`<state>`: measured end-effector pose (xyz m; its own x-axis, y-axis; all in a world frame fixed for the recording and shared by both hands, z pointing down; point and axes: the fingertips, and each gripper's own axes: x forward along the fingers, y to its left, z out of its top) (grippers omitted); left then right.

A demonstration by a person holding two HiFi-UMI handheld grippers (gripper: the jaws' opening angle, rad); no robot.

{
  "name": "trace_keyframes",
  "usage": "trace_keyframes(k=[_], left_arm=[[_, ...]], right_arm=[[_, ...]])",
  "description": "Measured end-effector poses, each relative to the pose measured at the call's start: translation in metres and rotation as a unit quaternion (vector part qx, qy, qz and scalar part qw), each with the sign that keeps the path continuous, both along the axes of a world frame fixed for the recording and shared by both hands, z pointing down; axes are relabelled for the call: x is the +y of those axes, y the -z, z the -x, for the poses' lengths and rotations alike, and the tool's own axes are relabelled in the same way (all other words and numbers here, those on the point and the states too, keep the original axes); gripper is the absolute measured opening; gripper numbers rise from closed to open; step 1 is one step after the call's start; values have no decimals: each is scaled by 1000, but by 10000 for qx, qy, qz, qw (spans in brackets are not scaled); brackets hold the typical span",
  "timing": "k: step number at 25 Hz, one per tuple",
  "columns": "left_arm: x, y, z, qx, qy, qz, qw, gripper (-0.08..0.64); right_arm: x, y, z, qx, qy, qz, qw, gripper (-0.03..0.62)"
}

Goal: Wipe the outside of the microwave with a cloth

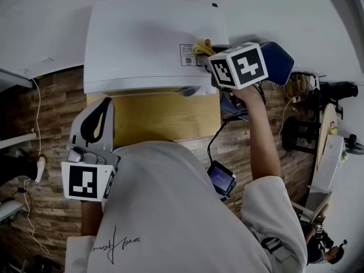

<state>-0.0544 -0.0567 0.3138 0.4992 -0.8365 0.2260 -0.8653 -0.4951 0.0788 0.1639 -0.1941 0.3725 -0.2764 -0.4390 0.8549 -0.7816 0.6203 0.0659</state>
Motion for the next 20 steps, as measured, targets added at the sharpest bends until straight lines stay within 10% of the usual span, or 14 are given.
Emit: trace_keyframes(k=[20], left_arm=[[1, -5, 11, 35, 165, 32, 9999, -8]], right_arm=[[2, -4, 66, -136, 656, 60, 9977, 120]])
